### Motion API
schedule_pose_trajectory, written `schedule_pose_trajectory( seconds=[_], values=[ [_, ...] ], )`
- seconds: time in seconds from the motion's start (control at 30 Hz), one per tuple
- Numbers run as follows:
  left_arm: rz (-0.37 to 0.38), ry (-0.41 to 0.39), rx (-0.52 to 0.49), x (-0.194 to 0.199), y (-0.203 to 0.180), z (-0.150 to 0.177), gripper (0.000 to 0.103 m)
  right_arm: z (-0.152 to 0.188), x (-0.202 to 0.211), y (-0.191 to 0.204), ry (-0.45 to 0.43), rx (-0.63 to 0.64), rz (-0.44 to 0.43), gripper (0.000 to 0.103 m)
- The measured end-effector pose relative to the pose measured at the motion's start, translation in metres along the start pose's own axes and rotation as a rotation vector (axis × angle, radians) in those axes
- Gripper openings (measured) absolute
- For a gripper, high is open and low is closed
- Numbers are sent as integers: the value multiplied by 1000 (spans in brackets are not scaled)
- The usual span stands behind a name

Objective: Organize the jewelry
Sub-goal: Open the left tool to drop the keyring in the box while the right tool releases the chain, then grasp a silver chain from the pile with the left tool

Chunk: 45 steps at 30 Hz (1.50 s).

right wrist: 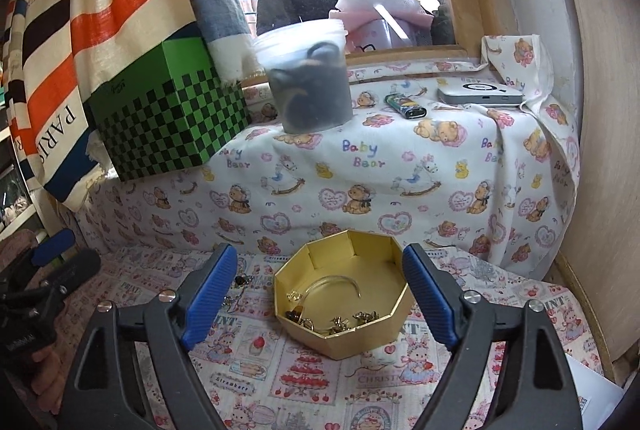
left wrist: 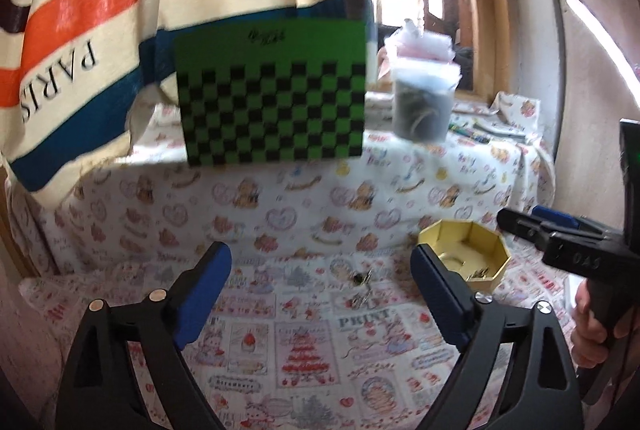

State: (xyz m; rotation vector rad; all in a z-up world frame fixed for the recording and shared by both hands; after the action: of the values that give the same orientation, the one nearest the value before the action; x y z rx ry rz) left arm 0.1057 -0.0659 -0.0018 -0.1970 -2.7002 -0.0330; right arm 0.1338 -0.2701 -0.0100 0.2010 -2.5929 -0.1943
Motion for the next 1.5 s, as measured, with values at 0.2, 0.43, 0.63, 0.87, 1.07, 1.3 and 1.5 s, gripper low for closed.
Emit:
schedule_pose_trajectory(
  seconds=[0.2, 0.43, 0.63, 0.87, 1.07, 1.3, 1.5],
  values=[
    [-86, -1, 65, 1, 26, 5, 92, 9, -8, 3, 28, 24, 24, 86],
    [-106, 10, 96, -4, 42, 8, 93, 15, -14, 6, 46, 43, 44, 86],
    [-115, 44, 101, -18, 49, 15, 93, 18, -18, 6, 61, 43, 49, 86],
    [-42, 105, 86, -28, 35, 22, 93, 16, -17, -1, 64, 20, 71, 86],
    [56, 270, 20, -55, -7, 33, 82, 11, -16, -22, 67, -35, 111, 86],
    [99, 460, 82, -92, -30, 42, 35, 12, -16, -24, 74, -43, 112, 86],
    [108, 537, 82, -115, -39, 54, 23, 15, -19, -19, 89, -42, 100, 86]
  ],
)
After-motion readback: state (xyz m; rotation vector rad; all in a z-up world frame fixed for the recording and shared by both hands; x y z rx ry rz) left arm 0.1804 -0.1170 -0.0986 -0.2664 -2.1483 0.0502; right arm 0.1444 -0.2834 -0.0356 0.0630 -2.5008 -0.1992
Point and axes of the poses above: each gripper's, at about its wrist camera, not at the fingertips, and x roughly against the way its jaws point, y to its left, z to its underside, the point moved 8 cm from there along -x, roughly the way its jaws point
